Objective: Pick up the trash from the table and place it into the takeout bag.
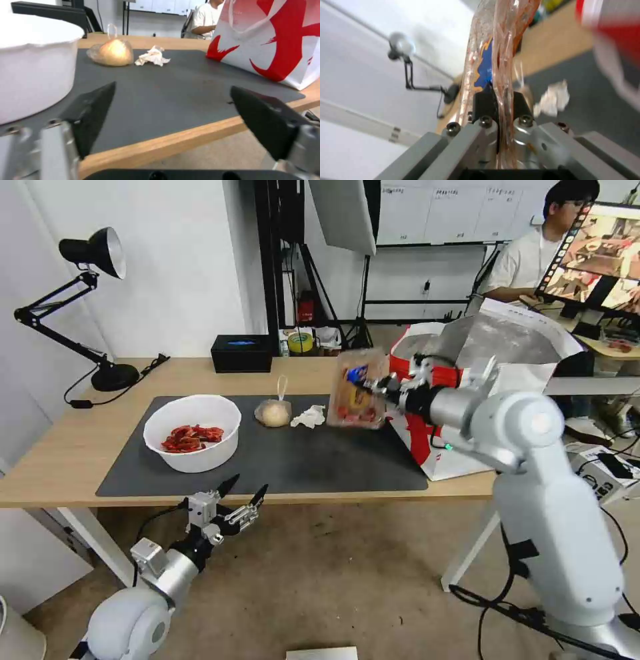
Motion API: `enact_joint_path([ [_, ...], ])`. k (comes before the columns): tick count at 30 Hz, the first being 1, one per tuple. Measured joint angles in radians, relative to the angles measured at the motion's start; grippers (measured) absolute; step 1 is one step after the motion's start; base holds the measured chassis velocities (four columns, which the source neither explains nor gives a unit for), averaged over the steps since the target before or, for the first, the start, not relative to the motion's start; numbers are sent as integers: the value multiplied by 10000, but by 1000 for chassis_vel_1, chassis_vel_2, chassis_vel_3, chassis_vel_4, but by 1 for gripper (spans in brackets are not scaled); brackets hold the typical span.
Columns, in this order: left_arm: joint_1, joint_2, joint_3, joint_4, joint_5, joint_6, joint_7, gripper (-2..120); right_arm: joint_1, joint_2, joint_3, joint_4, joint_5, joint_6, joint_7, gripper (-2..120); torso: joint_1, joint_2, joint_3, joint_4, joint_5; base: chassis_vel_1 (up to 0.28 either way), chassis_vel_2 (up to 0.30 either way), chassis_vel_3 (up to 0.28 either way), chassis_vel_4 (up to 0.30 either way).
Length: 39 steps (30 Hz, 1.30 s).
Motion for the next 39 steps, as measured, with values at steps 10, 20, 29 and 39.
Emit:
enact_joint_path([
  [10,374,-208,-193,-309,29,67,34,100,1128,-1213,734,-442,4,402,244,0,0,0,0,0,0,0,0,0,0],
  [20,237,-344,-30,-202,17,77,41,100,1675,-2556,860,-1494,-884,392,-258,0,0,0,1,-2,0,0,0,0,0],
  [29,45,-333,207,-101,-26,121,41,100,1687,-2860,615,-2151,-2404,385,-980,0,-1,0,1,-1,1,0,0,0,0],
  [39,12,-294,219,-118,-43,191,71,100,1301,-2583,496,-2452,-2927,574,-1227,0,-1,0,1,1,-2,0,0,0,0],
])
